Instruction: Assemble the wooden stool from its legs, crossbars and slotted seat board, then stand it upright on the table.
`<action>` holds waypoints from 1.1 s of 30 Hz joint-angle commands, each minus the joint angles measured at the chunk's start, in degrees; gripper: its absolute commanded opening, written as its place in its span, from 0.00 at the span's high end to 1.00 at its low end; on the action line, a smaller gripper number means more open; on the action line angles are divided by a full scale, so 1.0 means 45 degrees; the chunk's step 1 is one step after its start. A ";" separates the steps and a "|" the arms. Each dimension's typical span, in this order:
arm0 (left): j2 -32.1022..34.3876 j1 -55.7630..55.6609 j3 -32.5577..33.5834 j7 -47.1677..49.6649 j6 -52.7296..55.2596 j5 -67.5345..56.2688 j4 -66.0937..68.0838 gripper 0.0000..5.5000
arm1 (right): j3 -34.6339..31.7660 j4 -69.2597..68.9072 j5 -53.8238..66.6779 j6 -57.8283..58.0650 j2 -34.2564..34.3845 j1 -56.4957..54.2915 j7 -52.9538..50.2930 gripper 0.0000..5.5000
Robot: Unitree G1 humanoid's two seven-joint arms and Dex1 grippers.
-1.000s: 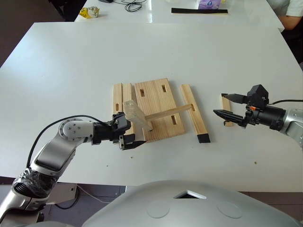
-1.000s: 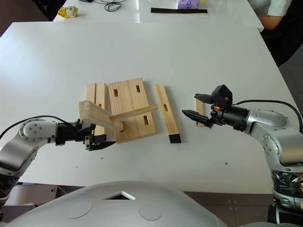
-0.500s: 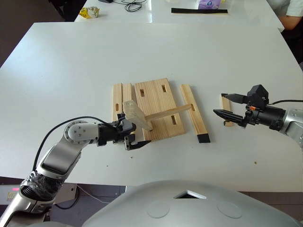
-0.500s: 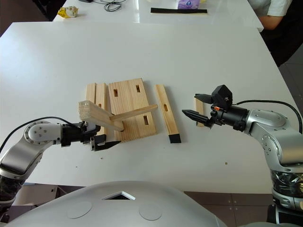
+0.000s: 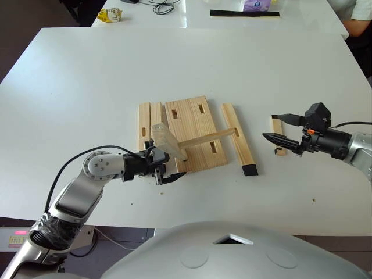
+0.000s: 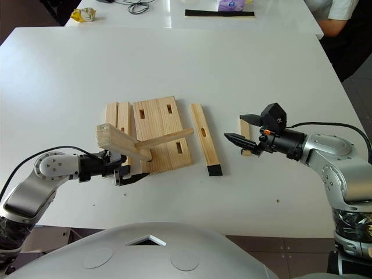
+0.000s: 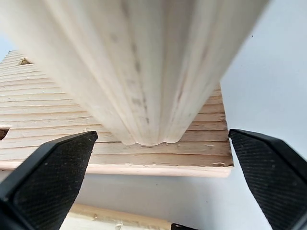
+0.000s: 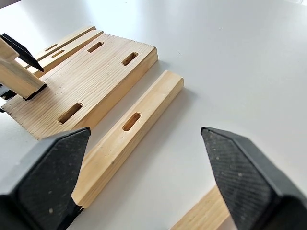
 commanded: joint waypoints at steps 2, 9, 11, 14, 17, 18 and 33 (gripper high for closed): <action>0.0012 -0.0005 -0.0010 0.0115 -0.0376 0.0485 0.0286 0.08 | -0.0131 -0.0056 0.0034 -0.0014 0.0052 -0.0307 -0.0138 0.23; 0.0399 -0.0404 0.0200 -0.0206 -0.1087 0.0740 0.0921 0.08 | -0.0143 -0.0081 0.0032 -0.0007 0.0100 -0.0288 -0.0250 0.23; 0.0559 -0.0558 0.0259 -0.0375 -0.1355 0.0804 0.1142 0.08 | -0.0160 -0.0121 0.0028 -0.0005 0.0130 -0.0233 -0.0304 0.23; 0.0775 -0.0702 0.0370 -0.0614 -0.1781 0.0932 0.1519 0.08 | -0.0162 -0.0156 0.0018 -0.0005 0.0174 -0.0186 -0.0372 0.23; 0.0814 -0.0806 0.0369 -0.0735 -0.2025 0.0990 0.1741 0.08 | -0.0183 -0.0168 0.0022 -0.0019 0.0201 -0.0132 -0.0423 0.23; 0.0817 -0.0802 0.0369 -0.0762 -0.2041 0.0968 0.1725 0.08 | -0.0176 -0.0163 0.0009 -0.0032 0.0210 -0.0119 -0.0436 0.23; 0.1324 -0.0355 0.2759 -0.1365 0.0125 -0.2024 0.0128 0.08 | -0.0449 -0.0382 -0.0025 -0.0116 0.0162 0.0343 -0.0425 0.23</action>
